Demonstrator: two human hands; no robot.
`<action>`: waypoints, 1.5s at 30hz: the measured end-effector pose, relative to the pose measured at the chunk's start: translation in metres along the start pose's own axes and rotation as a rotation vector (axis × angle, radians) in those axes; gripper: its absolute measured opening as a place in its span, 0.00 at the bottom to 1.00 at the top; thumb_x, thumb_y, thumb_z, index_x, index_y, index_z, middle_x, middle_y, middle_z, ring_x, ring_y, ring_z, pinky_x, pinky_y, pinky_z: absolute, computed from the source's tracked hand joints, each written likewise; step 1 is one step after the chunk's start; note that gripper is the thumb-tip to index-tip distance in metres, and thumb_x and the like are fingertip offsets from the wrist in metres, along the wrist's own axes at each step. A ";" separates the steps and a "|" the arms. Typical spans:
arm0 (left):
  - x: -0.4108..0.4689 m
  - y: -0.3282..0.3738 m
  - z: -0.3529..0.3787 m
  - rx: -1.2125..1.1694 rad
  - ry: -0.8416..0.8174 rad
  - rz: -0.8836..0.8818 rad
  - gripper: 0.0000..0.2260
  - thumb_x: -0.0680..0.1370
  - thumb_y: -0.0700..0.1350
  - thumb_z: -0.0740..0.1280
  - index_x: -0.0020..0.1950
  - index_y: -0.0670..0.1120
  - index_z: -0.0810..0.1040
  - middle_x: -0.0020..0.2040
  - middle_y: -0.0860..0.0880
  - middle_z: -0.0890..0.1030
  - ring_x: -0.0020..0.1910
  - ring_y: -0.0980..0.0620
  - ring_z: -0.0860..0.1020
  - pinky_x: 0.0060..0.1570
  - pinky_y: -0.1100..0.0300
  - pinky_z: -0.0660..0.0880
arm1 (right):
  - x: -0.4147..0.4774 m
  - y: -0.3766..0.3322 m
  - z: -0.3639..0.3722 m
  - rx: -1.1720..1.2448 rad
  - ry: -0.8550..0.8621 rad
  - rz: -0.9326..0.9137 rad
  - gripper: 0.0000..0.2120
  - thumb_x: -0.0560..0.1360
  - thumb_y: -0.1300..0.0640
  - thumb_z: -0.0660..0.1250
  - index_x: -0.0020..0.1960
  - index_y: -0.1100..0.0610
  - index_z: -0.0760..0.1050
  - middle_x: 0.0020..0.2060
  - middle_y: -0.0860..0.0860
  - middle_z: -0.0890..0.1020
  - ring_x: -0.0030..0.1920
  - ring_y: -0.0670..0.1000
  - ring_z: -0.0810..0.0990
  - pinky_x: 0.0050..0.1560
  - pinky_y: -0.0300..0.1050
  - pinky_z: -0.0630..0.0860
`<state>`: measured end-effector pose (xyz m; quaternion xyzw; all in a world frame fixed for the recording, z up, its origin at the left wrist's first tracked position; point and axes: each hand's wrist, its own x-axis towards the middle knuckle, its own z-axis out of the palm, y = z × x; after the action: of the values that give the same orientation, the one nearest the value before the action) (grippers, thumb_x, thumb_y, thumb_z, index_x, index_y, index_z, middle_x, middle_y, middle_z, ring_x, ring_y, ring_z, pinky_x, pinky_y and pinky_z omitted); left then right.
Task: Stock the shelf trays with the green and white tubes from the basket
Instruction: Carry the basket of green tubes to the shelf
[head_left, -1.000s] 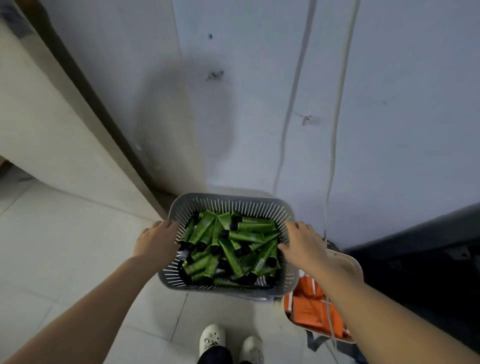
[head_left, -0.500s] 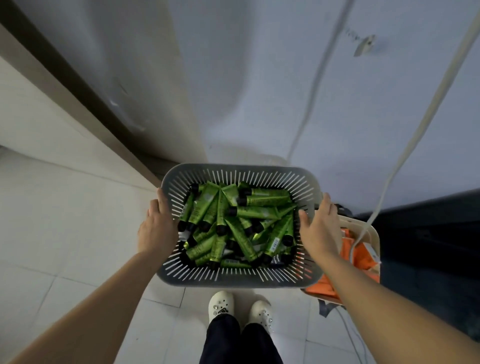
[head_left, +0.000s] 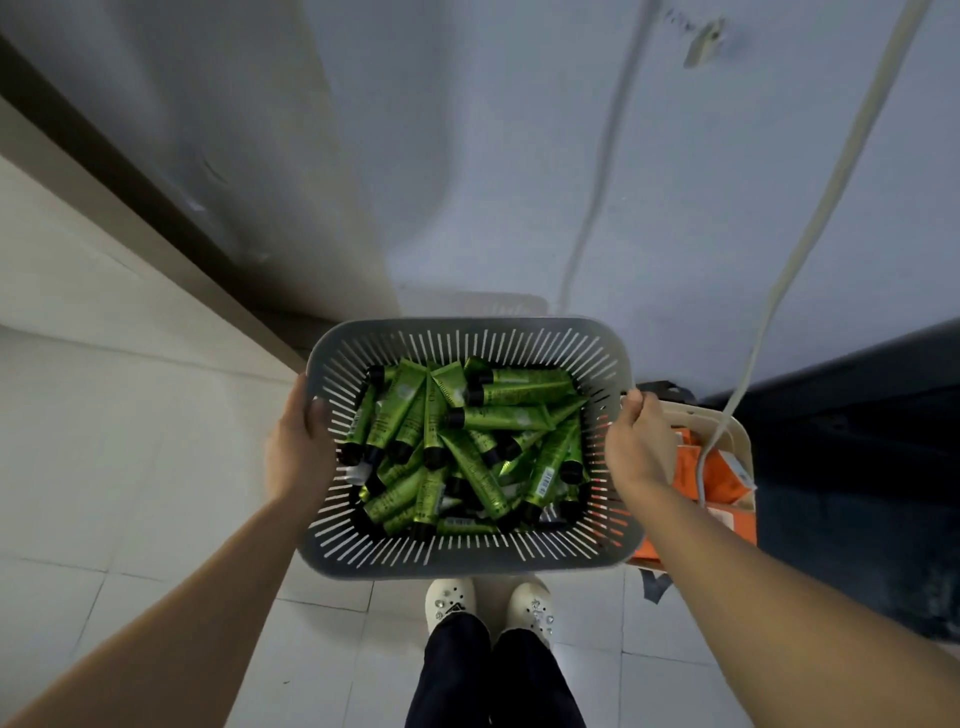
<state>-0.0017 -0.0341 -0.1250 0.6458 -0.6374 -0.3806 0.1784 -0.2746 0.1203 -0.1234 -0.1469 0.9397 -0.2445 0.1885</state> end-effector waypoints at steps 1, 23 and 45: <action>-0.001 -0.002 -0.003 0.003 0.004 -0.012 0.18 0.83 0.44 0.54 0.72 0.54 0.67 0.56 0.47 0.79 0.53 0.45 0.76 0.51 0.54 0.69 | -0.005 0.001 -0.001 0.000 0.007 0.006 0.21 0.84 0.52 0.47 0.57 0.63 0.73 0.53 0.63 0.80 0.55 0.64 0.77 0.49 0.53 0.69; -0.187 0.023 -0.085 -0.031 -0.152 0.180 0.17 0.82 0.43 0.55 0.70 0.52 0.72 0.63 0.46 0.78 0.61 0.44 0.75 0.59 0.52 0.70 | -0.223 0.111 -0.149 0.199 0.154 0.303 0.23 0.83 0.49 0.48 0.59 0.65 0.74 0.56 0.64 0.78 0.58 0.66 0.75 0.55 0.53 0.69; -0.408 0.150 0.045 0.088 -0.778 0.691 0.17 0.81 0.46 0.57 0.70 0.52 0.71 0.66 0.44 0.76 0.65 0.43 0.73 0.67 0.45 0.67 | -0.451 0.332 -0.316 0.469 0.660 0.906 0.24 0.83 0.49 0.48 0.62 0.65 0.74 0.61 0.64 0.76 0.61 0.62 0.74 0.61 0.53 0.69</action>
<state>-0.0954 0.3495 0.0615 0.2154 -0.8479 -0.4841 0.0163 -0.0714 0.6921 0.0886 0.3968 0.8387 -0.3730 -0.0002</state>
